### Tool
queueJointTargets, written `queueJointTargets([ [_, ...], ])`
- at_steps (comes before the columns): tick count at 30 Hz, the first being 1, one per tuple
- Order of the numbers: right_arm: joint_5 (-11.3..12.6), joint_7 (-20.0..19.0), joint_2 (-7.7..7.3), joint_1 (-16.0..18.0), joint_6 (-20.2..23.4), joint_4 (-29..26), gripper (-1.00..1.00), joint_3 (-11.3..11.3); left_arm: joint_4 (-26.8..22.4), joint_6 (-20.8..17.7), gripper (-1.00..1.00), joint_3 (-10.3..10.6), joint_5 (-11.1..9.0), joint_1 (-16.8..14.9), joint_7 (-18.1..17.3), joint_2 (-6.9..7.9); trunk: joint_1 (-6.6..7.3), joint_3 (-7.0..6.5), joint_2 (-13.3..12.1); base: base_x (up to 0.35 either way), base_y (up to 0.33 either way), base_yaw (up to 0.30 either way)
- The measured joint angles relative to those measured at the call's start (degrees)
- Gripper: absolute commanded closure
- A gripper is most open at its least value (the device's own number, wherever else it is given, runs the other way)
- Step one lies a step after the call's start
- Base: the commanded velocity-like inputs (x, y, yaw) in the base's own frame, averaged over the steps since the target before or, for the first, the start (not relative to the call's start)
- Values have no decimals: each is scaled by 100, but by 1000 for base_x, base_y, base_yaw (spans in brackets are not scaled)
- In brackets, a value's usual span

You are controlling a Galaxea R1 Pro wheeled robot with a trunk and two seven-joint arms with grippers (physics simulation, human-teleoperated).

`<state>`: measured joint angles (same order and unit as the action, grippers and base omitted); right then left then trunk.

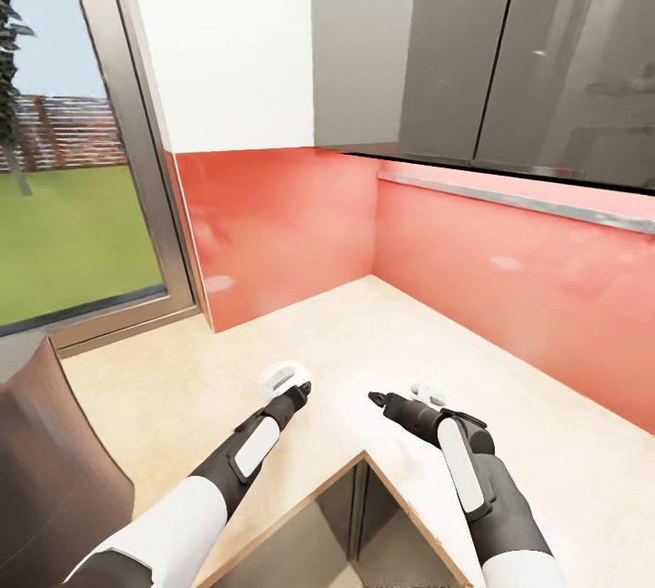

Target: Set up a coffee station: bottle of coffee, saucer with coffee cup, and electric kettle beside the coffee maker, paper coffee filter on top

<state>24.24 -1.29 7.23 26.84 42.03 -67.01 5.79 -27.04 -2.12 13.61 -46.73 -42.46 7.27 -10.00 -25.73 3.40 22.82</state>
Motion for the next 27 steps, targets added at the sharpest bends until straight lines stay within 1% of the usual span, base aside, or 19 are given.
queueJointTargets([
  [8, 0, 1, 0, 0, 0, 0, -100, -8, -4, 9, -100, 0, -2, 4, -1, 0, 0, 0, 0, 0, 0, -224],
  [15, -4, -1, 4, 0, 0, 0, -100, -11, -27, -3, -100, 4, -13, 24, -20, 0, 0, 0, 0, 0, 0, -52],
  [19, -6, -2, 8, 0, 0, 1, -100, -16, -39, -34, -100, 8, -102, 32, -196, 0, -1, 2, -3, 0, 0, -6],
  [21, -8, -3, 8, 0, 0, 1, -100, -17, -43, -40, -100, 11, -98, 36, -369, 0, -1, 2, -3, -10, 5, -2],
  [23, -10, -2, 8, 0, 0, 1, -100, -17, -47, -40, -100, 17, -94, 38, -453, 0, -2, 1, -5, -144, 68, -1],
  [27, -9, -4, 8, 0, -1, 1, -100, -18, -54, -36, -100, 20, -76, 39, -521, 0, -4, 1, -4, -246, 118, 0],
])
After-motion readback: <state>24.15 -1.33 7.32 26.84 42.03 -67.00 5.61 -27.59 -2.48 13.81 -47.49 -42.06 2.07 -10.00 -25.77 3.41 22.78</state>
